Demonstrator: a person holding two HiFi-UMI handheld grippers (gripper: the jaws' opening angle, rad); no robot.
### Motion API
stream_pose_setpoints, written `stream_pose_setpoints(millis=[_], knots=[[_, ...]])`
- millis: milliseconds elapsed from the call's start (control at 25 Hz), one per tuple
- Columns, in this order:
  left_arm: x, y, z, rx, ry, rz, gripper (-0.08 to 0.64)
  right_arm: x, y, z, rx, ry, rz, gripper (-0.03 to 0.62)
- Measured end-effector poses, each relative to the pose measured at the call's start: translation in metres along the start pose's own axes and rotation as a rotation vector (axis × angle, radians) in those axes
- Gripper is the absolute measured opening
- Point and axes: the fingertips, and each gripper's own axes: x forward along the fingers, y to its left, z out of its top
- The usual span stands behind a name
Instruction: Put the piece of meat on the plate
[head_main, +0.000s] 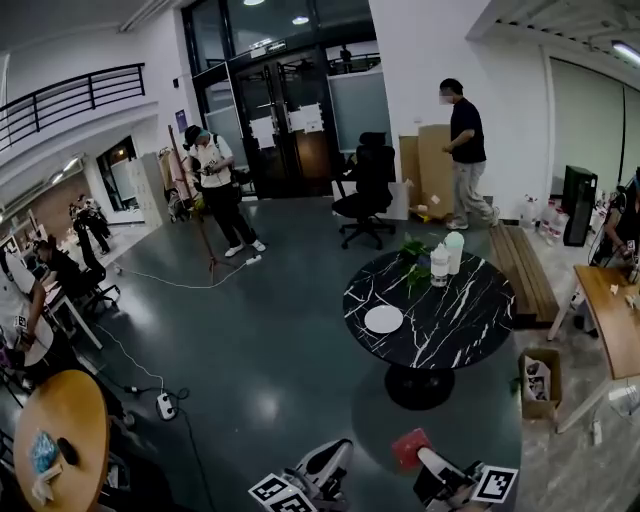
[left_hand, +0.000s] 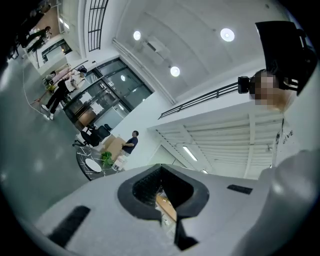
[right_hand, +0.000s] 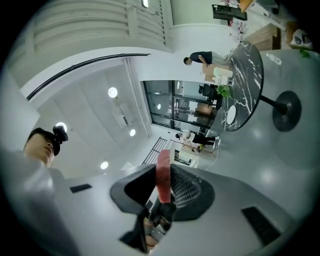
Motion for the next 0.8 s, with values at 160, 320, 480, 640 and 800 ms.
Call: stream_pose_setpoints(millis=[160, 320, 480, 640, 800], knots=[[0.03, 0.015, -0.001, 0.003, 0.003, -0.006, 0.008, 0.012, -0.017, 0.028, 0.002, -0.008, 0.006, 0.086], [0.049, 0.026, 0.001, 0.0, -0.02, -0.01, 0.008, 0.022, -0.026, 0.042, 0.0, 0.011, 0.01, 0.086], [0.057, 0.034, -0.002, -0.007, -0.011, 0.001, 0.008, 0.026, -0.033, 0.048, 0.012, 0.014, 0.008, 0.086], [0.067, 0.047, -0.002, -0.003, -0.005, 0.009, 0.008, 0.03, -0.049, 0.057, 0.028, 0.006, 0.0, 0.086], [0.078, 0.063, -0.008, -0.018, 0.01, 0.018, 0.008, 0.037, -0.067, 0.065, 0.044, 0.0, -0.015, 0.086]])
